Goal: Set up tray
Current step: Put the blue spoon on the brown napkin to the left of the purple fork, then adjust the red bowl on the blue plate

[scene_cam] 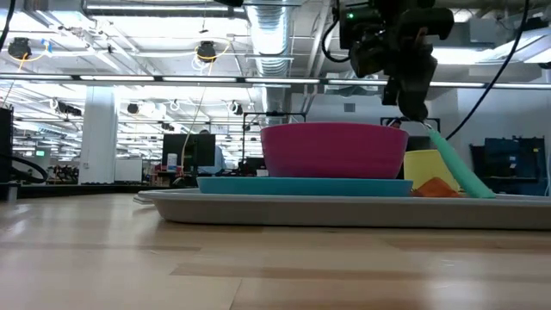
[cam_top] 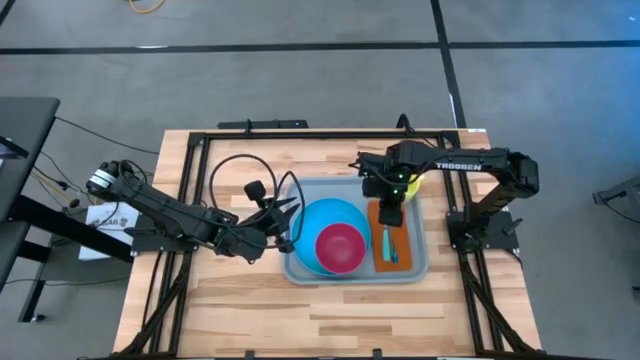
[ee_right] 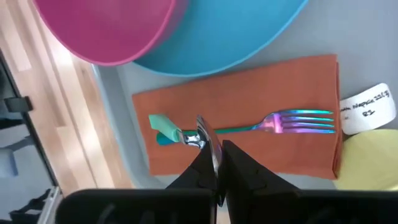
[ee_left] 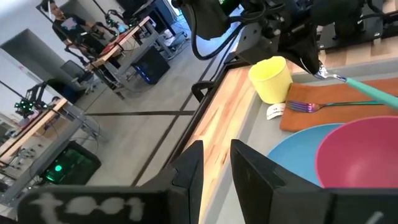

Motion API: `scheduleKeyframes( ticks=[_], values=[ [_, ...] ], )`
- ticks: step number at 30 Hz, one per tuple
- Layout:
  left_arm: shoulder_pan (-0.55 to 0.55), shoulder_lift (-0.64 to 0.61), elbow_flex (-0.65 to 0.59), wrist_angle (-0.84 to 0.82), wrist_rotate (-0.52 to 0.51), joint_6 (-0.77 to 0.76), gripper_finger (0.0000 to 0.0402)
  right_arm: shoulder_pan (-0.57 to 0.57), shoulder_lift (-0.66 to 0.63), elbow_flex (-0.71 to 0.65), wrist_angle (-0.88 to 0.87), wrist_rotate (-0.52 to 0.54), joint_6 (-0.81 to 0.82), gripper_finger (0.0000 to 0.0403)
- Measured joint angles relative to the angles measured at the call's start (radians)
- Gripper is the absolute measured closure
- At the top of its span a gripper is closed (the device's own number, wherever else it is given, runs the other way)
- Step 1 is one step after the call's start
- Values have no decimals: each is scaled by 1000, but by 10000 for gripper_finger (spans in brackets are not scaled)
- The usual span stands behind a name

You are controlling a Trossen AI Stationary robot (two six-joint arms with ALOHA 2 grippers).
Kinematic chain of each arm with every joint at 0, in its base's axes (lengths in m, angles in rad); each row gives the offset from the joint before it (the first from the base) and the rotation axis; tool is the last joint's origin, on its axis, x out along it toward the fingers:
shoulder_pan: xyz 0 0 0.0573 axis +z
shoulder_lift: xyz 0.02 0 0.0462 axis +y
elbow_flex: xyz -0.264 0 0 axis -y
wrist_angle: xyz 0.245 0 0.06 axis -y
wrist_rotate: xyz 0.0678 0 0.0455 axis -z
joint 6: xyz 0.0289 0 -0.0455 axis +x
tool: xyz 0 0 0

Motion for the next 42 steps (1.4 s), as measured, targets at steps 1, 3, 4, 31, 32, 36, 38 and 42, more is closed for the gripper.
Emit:
scheduleKeyframes(
  ticks=[1,3,4,31,32,36,38,42],
  values=[
    [0,0,0,-3,0,-3,330,-5,0,0,4,0,-7,402],
    [0,0,0,-6,0,-6,330,-13,0,0,6,0,-28,402],
    [0,0,0,-6,0,-12,330,-16,0,0,8,0,-33,402],
    [0,0,-1,-115,18,-156,330,-52,147,0,64,30,-77,313],
    [0,0,-1,-116,17,-157,330,-52,146,0,64,30,-77,310],
    [0,0,-1,-120,17,-157,330,-49,143,1,55,30,-77,302],
    [0,0,-1,-126,17,-157,330,-48,143,1,51,29,-76,299],
    [0,0,-1,-143,21,-159,330,-49,142,10,7,27,-70,298]
  ],
)
